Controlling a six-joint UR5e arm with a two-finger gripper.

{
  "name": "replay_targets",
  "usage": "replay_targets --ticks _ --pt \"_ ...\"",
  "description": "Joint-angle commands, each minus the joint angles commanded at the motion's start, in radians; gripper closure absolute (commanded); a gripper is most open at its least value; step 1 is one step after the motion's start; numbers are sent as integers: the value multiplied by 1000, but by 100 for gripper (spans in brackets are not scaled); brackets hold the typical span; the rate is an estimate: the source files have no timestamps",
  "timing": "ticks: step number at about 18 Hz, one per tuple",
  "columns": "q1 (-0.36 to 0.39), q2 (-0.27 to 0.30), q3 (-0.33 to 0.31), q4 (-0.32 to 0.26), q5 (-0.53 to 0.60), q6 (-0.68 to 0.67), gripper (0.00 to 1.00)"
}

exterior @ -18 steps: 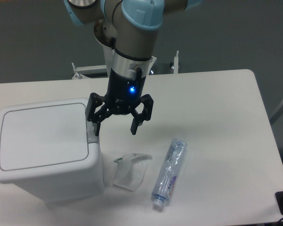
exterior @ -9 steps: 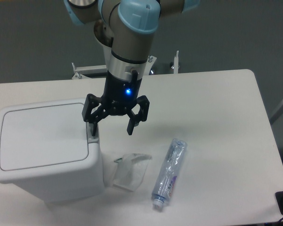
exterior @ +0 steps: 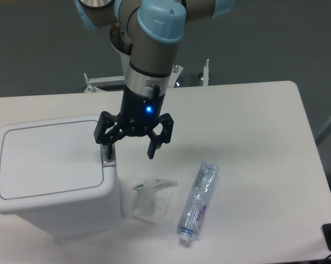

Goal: Open the trash can
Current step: 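Lower the gripper finger onto the lid's raised back edge, then press down on the lid edge to tip the lid open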

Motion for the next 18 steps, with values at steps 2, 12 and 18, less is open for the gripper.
replay_targets --ticks 2,12,18 --pt "0 0 0 2 0 0 0" --pt "-2 -6 -2 2 0 0 0" --pt "9 -2 28 53 -46 -3 0"
